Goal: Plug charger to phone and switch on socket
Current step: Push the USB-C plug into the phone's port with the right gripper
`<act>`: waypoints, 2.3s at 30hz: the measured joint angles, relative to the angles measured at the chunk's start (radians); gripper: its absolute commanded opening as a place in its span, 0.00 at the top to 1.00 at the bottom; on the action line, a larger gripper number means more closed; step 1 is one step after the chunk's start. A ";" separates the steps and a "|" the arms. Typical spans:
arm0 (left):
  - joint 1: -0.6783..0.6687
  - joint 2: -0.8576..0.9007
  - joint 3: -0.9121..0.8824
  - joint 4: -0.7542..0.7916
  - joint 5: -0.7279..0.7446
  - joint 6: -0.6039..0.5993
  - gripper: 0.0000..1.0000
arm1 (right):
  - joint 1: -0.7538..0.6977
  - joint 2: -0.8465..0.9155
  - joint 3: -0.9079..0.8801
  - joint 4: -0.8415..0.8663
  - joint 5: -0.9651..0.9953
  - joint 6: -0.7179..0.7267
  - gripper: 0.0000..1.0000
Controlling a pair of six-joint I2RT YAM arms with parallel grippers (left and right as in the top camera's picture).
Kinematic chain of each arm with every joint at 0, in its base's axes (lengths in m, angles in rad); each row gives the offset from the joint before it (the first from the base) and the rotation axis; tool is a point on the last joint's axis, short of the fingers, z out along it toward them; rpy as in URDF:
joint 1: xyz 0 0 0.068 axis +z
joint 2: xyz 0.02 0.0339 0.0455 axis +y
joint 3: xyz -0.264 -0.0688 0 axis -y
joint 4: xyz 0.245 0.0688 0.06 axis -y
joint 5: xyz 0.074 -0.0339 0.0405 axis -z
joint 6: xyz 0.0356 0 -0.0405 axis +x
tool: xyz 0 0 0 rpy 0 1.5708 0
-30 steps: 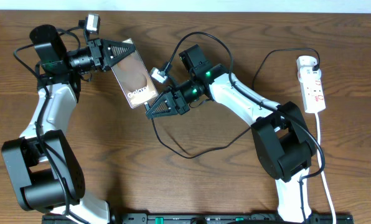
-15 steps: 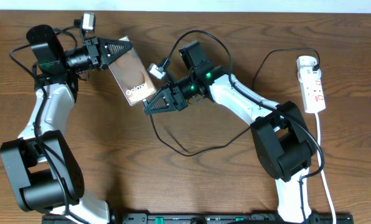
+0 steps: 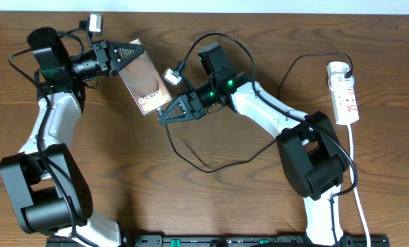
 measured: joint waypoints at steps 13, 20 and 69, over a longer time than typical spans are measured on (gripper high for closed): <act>0.000 0.000 0.000 -0.008 -0.001 0.031 0.93 | -0.002 0.000 0.000 0.000 0.004 0.019 0.99; 0.000 0.000 0.000 -0.021 -0.008 0.040 0.93 | -0.008 0.000 -0.001 0.000 0.004 0.019 0.99; -0.021 0.000 -0.001 -0.039 -0.030 0.074 0.93 | -0.050 0.000 -0.004 0.018 0.004 0.005 0.22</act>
